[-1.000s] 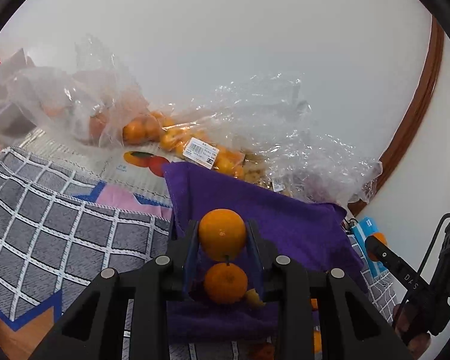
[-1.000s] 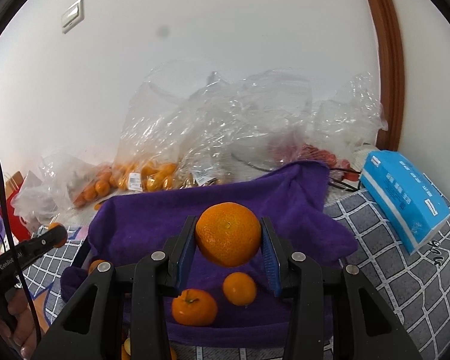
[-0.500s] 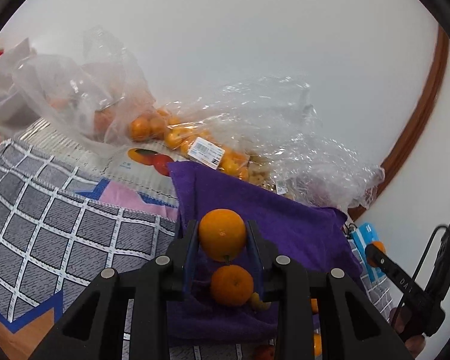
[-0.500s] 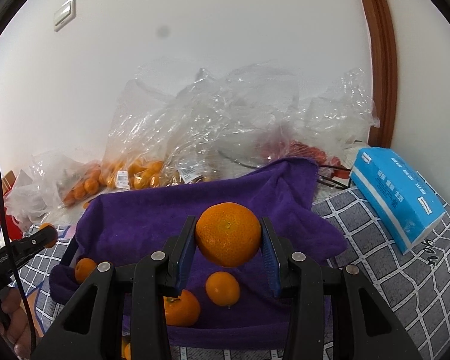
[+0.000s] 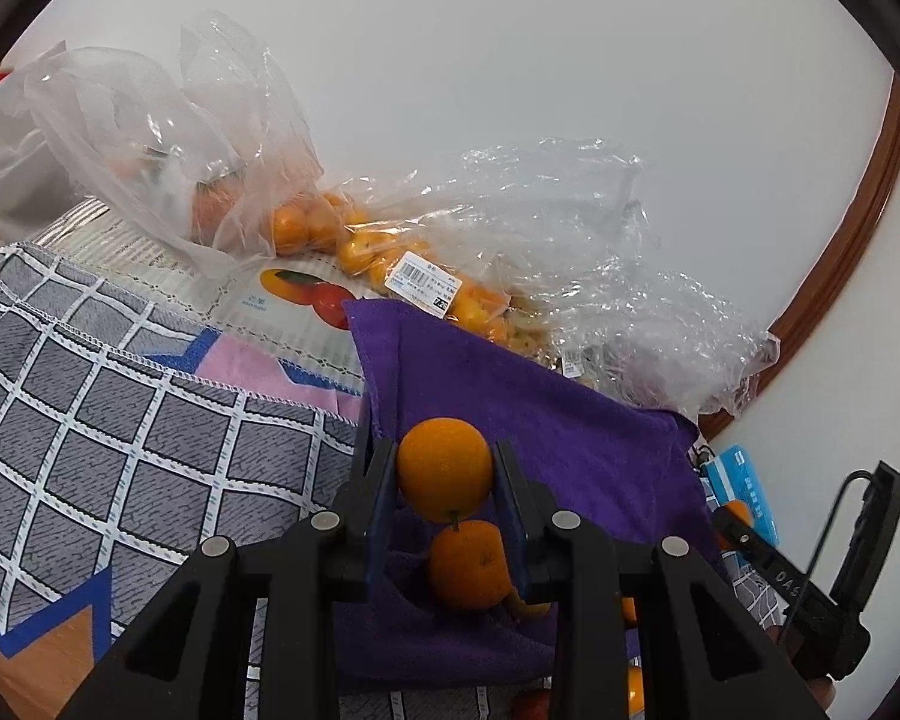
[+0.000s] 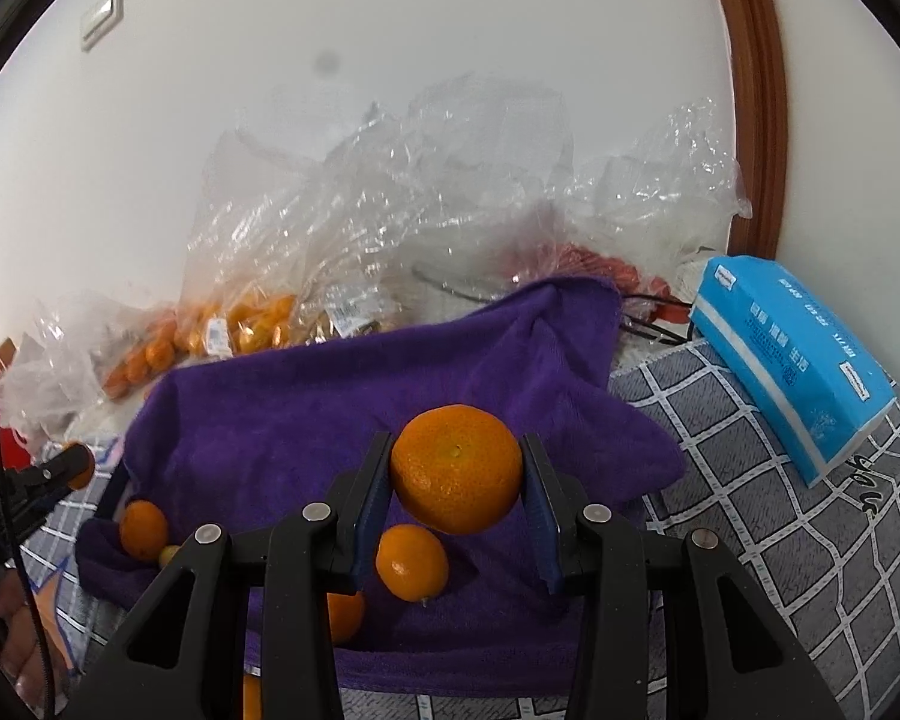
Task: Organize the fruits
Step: 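Carry both held oranges up and over the purple towel, then open the right tool onto the towel while the left tool releases its orange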
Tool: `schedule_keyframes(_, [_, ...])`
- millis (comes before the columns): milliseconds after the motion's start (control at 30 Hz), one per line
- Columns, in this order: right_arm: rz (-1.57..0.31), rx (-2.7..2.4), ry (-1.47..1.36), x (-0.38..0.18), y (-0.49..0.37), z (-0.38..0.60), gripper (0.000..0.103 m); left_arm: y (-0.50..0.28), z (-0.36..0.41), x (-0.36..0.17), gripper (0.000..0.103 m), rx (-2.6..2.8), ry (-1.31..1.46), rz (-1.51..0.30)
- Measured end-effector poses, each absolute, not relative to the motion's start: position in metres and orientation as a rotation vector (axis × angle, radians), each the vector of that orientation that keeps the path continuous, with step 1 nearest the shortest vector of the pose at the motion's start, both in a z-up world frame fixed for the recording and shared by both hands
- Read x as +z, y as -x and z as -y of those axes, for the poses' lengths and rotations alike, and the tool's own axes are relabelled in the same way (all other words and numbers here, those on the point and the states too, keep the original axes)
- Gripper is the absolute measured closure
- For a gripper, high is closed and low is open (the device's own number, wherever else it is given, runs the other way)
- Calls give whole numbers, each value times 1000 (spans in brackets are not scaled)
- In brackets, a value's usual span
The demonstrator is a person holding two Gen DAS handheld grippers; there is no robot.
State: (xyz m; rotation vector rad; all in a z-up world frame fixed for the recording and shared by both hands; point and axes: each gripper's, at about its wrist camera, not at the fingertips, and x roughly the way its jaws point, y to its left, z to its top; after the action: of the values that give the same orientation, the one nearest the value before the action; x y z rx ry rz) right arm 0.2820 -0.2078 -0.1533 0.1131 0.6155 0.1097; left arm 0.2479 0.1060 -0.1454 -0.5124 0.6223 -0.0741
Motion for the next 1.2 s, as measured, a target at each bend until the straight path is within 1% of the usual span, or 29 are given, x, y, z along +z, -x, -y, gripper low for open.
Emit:
schedule_keyframes(300, [-741, 52, -39, -176, -293, 203, 62, -250, -103, -149, 74, -101, 515, -637])
schedule_keyframes(600, [-789, 64, -10, -178, -292, 204, 62, -253, -91, -155, 74, -150, 505, -646])
schedule_keyframes(767, [-796, 66, 5, -179, -290, 200, 61, -256, -87, -159, 74, -145, 488, -663])
schedule_keyframes(967, [-761, 79, 2, -175, -285, 197, 57, -259, -82, -162, 74, -155, 477, -672])
schedule_keyframes(1200, [-723, 111, -20, -170, -277, 192, 56, -259, -74, -162, 74, -178, 438, -667])
